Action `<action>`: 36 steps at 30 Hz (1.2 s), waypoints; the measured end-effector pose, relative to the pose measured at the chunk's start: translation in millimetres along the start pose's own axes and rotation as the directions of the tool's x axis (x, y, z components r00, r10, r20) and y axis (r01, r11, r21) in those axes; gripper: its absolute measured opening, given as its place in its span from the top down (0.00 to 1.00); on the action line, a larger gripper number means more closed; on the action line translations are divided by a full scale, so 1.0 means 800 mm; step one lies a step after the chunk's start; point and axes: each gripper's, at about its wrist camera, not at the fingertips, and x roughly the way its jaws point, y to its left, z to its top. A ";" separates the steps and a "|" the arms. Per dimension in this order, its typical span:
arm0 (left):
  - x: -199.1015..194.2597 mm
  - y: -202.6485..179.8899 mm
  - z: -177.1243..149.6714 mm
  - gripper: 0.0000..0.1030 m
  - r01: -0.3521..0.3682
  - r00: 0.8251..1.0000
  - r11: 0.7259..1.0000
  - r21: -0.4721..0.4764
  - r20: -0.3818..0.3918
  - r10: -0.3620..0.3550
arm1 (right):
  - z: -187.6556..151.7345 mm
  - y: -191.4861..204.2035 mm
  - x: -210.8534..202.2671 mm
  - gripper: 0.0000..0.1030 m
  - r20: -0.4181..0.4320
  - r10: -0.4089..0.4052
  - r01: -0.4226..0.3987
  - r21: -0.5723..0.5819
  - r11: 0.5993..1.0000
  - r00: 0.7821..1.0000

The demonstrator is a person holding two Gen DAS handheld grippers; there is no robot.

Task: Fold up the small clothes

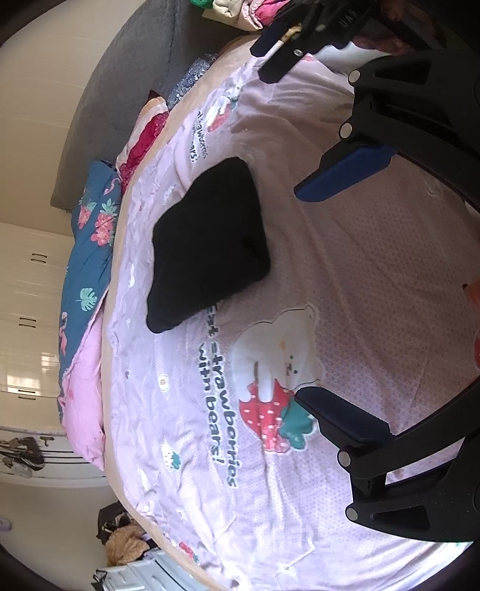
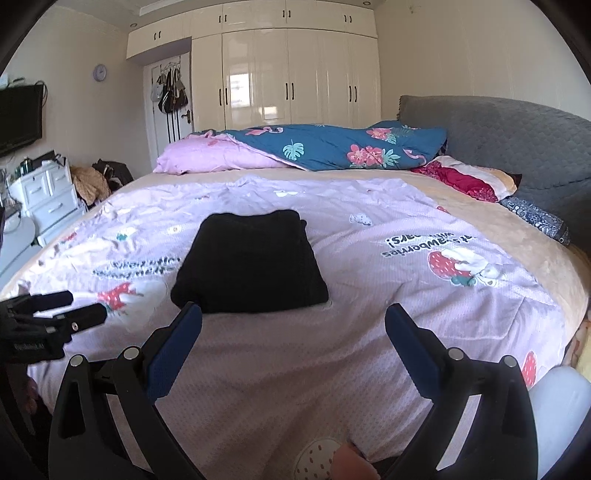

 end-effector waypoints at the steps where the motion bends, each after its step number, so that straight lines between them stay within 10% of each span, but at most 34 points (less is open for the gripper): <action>1: 0.002 0.001 -0.003 0.09 -0.002 1.000 1.000 0.001 -0.002 0.002 | -0.005 0.001 0.002 0.04 -0.005 -0.001 0.001 -0.004 1.000 1.000; 36: 0.024 0.010 -0.022 0.09 -0.060 0.998 0.998 -0.014 -0.038 0.059 | -0.041 -0.006 0.038 0.04 -0.110 -0.029 0.031 0.021 0.999 0.994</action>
